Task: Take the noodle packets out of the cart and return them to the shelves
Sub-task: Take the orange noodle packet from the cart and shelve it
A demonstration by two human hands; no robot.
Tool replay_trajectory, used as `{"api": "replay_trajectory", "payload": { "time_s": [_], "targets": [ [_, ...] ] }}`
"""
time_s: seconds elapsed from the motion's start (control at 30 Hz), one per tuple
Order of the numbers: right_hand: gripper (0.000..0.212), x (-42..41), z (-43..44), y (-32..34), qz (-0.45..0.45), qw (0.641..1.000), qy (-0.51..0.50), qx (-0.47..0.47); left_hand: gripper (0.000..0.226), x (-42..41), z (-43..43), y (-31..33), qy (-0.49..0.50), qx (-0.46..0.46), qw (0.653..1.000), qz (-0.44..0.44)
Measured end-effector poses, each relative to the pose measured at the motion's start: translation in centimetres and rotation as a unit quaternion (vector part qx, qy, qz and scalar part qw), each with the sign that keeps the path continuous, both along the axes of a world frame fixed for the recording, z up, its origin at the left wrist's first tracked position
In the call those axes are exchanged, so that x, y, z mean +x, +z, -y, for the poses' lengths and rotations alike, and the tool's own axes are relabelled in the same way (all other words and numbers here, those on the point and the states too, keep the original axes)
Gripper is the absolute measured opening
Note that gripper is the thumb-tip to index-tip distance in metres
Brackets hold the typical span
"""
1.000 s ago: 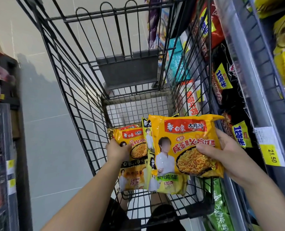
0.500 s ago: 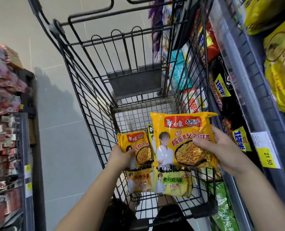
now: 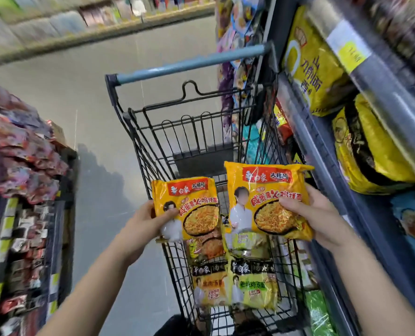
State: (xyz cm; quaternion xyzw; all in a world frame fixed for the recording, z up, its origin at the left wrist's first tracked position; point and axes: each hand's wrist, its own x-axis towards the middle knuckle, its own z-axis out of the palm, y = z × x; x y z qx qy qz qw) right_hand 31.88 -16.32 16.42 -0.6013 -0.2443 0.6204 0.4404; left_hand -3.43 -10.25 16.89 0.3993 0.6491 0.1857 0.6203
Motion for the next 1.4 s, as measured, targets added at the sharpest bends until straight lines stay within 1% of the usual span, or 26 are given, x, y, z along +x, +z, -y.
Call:
{"api": "replay_trajectory", "payload": {
  "time_s": [0.07,0.13,0.17,0.2,0.27,0.3,0.33,0.4,0.5,0.6,0.7,0.73,0.8,0.83,0.87,0.93,1.13,1.27,1.3,1.33,1.4],
  "targets": [
    [0.095,-0.1,-0.2,2.1,0.013,1.000,-0.002,0.026,0.019,-0.6,-0.5,2.4,0.013,0.018,1.000,0.016],
    [0.071,-0.2,-0.4,4.3,0.010,0.999,0.002,0.047,0.023,-1.5,-0.9,4.5,0.022,0.039,0.998,0.045],
    [0.060,-0.4,-0.3,5.5,0.008,0.998,0.001,0.059,0.034,-1.9,-1.1,5.5,0.021,0.053,0.997,0.060],
    [0.052,-0.5,-0.3,6.6,0.013,0.997,0.002,0.070,0.052,-2.3,-1.2,6.4,0.016,0.065,0.995,0.073],
    [0.044,-1.0,0.1,8.7,0.028,0.996,0.001,0.081,0.086,-2.9,-1.4,8.2,0.010,0.084,0.992,0.093],
    [0.042,-1.2,0.4,9.9,0.034,0.996,-0.002,0.087,0.095,-3.1,-1.5,9.1,0.011,0.097,0.990,0.104],
    [0.040,-1.5,0.7,10.9,0.039,0.995,-0.004,0.095,0.100,-3.3,-1.5,10.1,0.012,0.107,0.988,0.114],
    [0.037,-2.3,1.4,12.8,0.051,0.993,-0.003,0.108,0.103,-3.8,-1.3,11.7,0.012,0.127,0.983,0.129],
    [0.035,-3.8,2.8,15.3,0.072,0.989,-0.015,0.126,0.099,-5.1,-0.6,13.8,-0.017,0.154,0.977,0.144],
    [0.043,-5.8,4.7,16.9,0.091,0.985,-0.046,0.136,0.095,-6.7,0.4,15.8,-0.047,0.171,0.971,0.158],
    [0.051,-8.2,7.3,18.3,0.104,0.980,-0.085,0.145,0.106,-8.6,1.0,17.0,-0.052,0.181,0.967,0.171],
    [0.052,-9.0,8.3,18.6,0.107,0.978,-0.098,0.151,0.103,-9.2,1.3,17.4,-0.056,0.187,0.966,0.172],
    [0.052,-10.6,10.6,19.3,0.111,0.974,-0.121,0.158,0.086,-9.9,2.0,18.4,-0.079,0.203,0.959,0.180],
    [0.052,-11.3,11.8,19.6,0.113,0.971,-0.132,0.161,0.084,-10.1,2.4,18.8,-0.093,0.204,0.956,0.190],
    [0.051,-12.0,13.0,20.0,0.116,0.969,-0.145,0.163,0.087,-10.3,2.7,19.2,-0.110,0.202,0.953,0.198],
    [0.048,-13.1,15.6,20.8,0.122,0.964,-0.175,0.161,0.091,-10.3,3.4,19.9,-0.141,0.197,0.946,0.213],
    [0.036,-15.2,24.6,23.3,0.151,0.934,-0.274,0.170,0.082,-8.7,6.6,21.8,-0.233,0.199,0.917,0.254],
    [0.043,-15.9,31.3,24.4,0.164,0.915,-0.323,0.176,0.080,-6.5,9.9,22.7,-0.278,0.187,0.903,0.270],
    [0.044,-16.1,33.2,24.6,0.170,0.909,-0.337,0.178,0.078,-5.7,11.0,22.9,-0.290,0.184,0.896,0.281],
    [0.044,-16.2,35.3,24.8,0.177,0.902,-0.350,0.181,0.070,-4.9,12.2,23.1,-0.299,0.180,0.892,0.287],
    [0.042,-16.5,39.6,25.2,0.187,0.888,-0.376,0.188,0.035,-3.2,15.7,24.1,-0.321,0.182,0.884,0.286]
  ]
}}
